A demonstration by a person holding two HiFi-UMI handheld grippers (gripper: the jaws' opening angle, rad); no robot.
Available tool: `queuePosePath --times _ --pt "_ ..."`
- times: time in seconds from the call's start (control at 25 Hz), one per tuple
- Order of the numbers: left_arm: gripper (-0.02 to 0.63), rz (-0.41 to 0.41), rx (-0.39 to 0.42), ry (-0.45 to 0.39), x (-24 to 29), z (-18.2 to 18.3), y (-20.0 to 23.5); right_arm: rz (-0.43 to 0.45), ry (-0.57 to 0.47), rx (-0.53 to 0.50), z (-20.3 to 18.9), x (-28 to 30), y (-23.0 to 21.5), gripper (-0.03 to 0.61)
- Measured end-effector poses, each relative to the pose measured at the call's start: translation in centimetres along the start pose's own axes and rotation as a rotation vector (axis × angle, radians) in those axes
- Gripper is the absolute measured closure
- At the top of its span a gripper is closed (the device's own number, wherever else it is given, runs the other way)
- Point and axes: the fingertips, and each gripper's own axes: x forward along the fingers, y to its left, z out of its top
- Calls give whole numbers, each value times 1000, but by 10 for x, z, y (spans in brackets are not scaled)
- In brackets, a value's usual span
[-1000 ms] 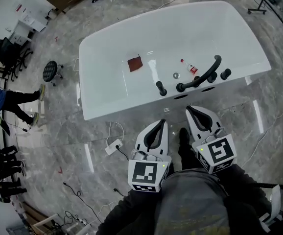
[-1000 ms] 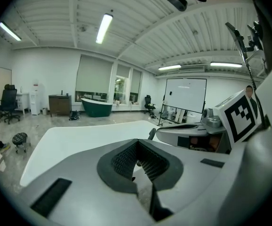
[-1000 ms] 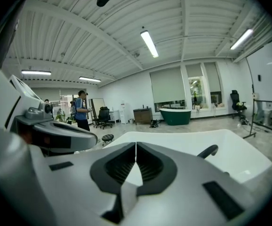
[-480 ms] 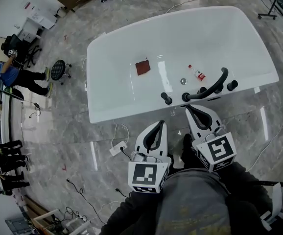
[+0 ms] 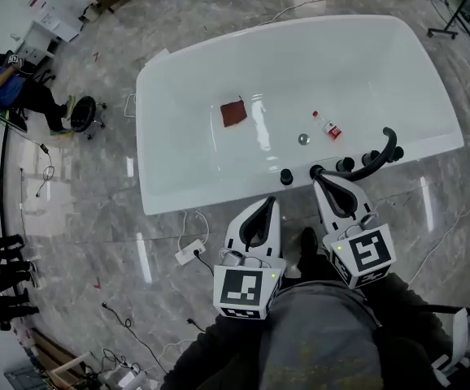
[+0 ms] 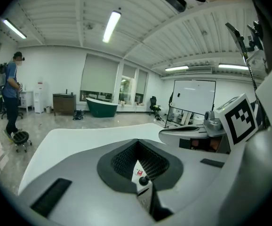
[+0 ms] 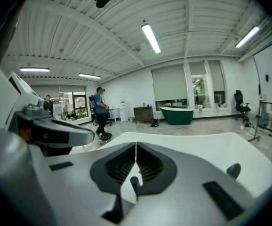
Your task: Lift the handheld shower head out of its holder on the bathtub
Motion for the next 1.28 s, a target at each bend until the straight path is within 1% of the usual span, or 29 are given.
queuePosePath --times 0.32,0.52,0.76,0.96,1.12,1.24,1.28 --pt "611 -89 -9 33 27 3 47 -106 19 27 3 42 -1 574" --pt "611 -136 -14 28 37 7 74 -128 26 28 7 67 9 574" --pt "611 -154 -20 23 39 10 103 -119 14 4 18 87 30 574" --pt "611 -151 -22 46 44 8 104 -105 17 7 18 94 27 574" --pt "611 -121 -19 71 51 4 108 -63 32 29 9 108 23 572" --pt "611 -97 -20 91 54 -1 109 -28 42 17 6 113 25 571" --pt "611 -94 -18 92 56 -2 109 -23 46 7 5 114 24 546"
